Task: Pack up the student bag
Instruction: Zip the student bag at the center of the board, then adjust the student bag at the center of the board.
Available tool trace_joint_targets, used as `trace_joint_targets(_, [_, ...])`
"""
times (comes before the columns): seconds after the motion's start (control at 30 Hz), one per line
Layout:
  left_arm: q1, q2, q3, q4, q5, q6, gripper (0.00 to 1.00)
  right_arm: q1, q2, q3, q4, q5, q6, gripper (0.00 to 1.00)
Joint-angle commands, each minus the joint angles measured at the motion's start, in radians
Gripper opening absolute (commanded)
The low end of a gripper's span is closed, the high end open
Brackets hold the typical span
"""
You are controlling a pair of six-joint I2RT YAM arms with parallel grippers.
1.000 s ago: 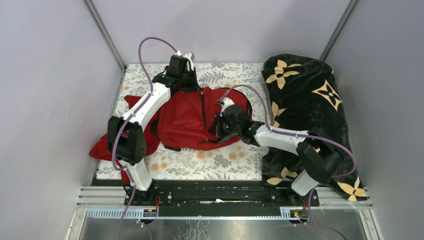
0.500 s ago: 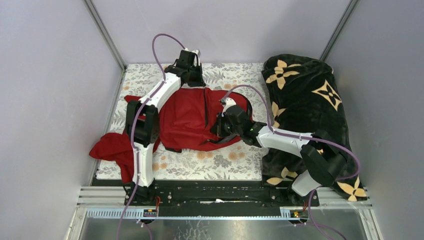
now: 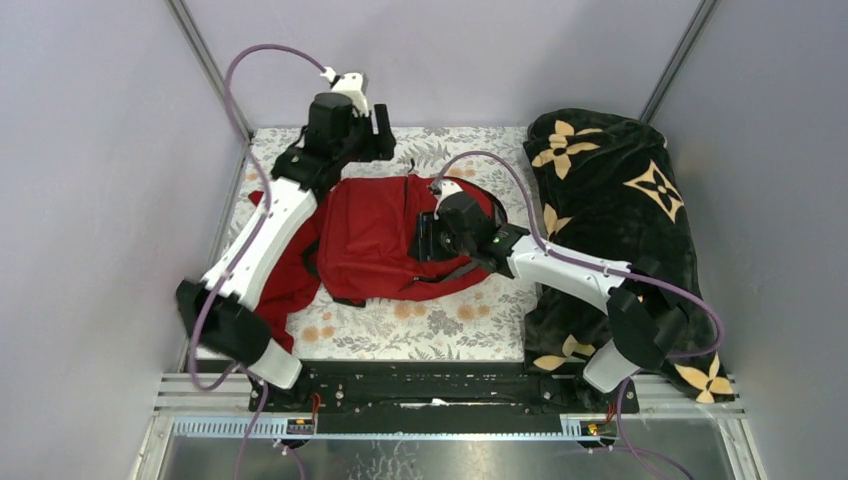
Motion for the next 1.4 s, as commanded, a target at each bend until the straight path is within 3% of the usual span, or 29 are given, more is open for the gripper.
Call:
trace_joint_targets(0.0, [-0.076, -0.186, -0.215, -0.006, -0.141, 0.044, 0.76, 0.008, -0.127, -0.009, -0.021, 0.073, -0.024, 0.57])
trace_joint_targets(0.17, [-0.248, -0.360, -0.468, -0.014, -0.312, 0.113, 0.79, 0.009, -0.313, -0.168, -0.071, 0.143, 0.065, 0.58])
trace_joint_targets(0.27, [-0.275, -0.469, -0.565, -0.005, -0.248, 0.143, 0.81, 0.009, -0.434, -0.271, -0.112, 0.301, 0.149, 0.60])
trace_joint_targets(0.37, [-0.277, -0.545, -0.631, 0.001, -0.166, 0.166, 0.82, -0.007, -0.505, -0.323, -0.202, 0.449, 0.214, 0.70])
trace_joint_targets(0.43, [-0.277, -0.560, -0.658, -0.005, -0.139, 0.161, 0.82, -0.065, -0.491, -0.331, -0.257, 0.419, 0.240, 0.70])
trace_joint_targets(0.5, [-0.276, -0.549, -0.685, 0.000, -0.158, 0.137, 0.82, -0.165, -0.454, -0.356, -0.269, 0.286, 0.271, 0.67])
trace_joint_targets(0.6, [-0.275, -0.504, -0.731, 0.015, -0.287, 0.102, 0.82, -0.256, -0.414, -0.446, -0.148, 0.128, 0.294, 0.64])
trace_joint_targets(0.7, [-0.270, -0.479, -0.768, 0.057, -0.301, 0.068, 0.82, -0.265, -0.341, -0.489, 0.006, 0.065, 0.301, 0.63])
trace_joint_targets(0.8, [-0.248, -0.442, -0.796, 0.113, -0.245, 0.041, 0.85, -0.285, -0.216, -0.416, 0.101, -0.008, 0.258, 0.62])
trace_joint_targets(0.93, [-0.225, -0.389, -0.735, 0.086, -0.204, 0.020, 0.87, -0.354, -0.059, -0.260, 0.196, -0.105, 0.234, 0.48])
trace_joint_targets(1.07, [-0.226, -0.403, -0.686, 0.073, -0.174, 0.050, 0.87, -0.411, 0.107, -0.005, 0.180, -0.142, 0.183, 0.45])
trace_joint_targets(1.2, [-0.232, -0.418, -0.636, 0.029, -0.119, 0.112, 0.87, -0.459, 0.169, 0.155, 0.099, -0.179, 0.136, 0.46])
trace_joint_targets(1.37, [-0.338, -0.403, -0.590, -0.061, -0.116, 0.210, 0.87, -0.483, 0.037, 0.064, 0.072, -0.164, 0.100, 0.60])
